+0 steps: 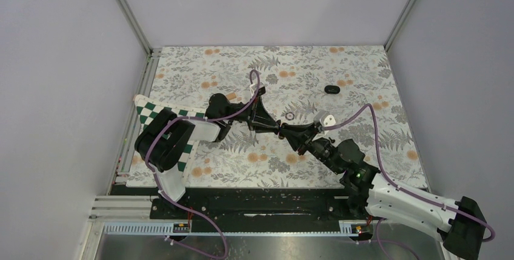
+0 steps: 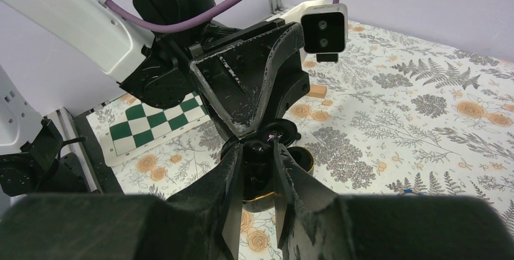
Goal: Insert the wireless bluetooth earbuds into the charging case
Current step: Insert the right earbud into the left side groove of the charging case.
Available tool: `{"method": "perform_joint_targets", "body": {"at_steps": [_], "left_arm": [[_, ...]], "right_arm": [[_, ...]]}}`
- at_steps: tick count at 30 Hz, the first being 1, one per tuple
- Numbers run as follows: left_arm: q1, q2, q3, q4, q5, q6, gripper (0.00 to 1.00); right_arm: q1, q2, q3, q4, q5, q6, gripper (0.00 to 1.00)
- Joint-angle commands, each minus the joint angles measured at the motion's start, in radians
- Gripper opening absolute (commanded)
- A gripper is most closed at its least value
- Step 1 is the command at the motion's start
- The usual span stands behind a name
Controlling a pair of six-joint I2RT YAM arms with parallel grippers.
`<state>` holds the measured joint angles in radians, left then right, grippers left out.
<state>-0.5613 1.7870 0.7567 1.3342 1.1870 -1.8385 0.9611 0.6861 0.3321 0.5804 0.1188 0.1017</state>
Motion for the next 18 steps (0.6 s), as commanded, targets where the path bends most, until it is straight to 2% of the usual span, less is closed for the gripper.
{"method": "perform_joint_targets", "body": {"at_steps": [1,4,10,18], "left_arm": [[-0.002,-0.010,0.005,0.078,-0.018,-0.005,0.00],[0.004,-0.007,0.002,0.080,-0.017,-0.008,0.00],[0.013,-0.003,0.001,0.095,-0.016,-0.022,0.00],[0.024,0.006,0.002,0.091,-0.005,-0.031,0.00]], "right_arm": [[0.005,0.024,0.046,-0.034,-0.070,-0.015,0.00],[0.004,0.029,0.074,-0.094,-0.086,-0.031,0.00],[0.003,0.004,0.047,-0.095,-0.076,-0.058,0.00],[0.004,-0.072,-0.031,0.024,-0.009,-0.077,0.00]]}}
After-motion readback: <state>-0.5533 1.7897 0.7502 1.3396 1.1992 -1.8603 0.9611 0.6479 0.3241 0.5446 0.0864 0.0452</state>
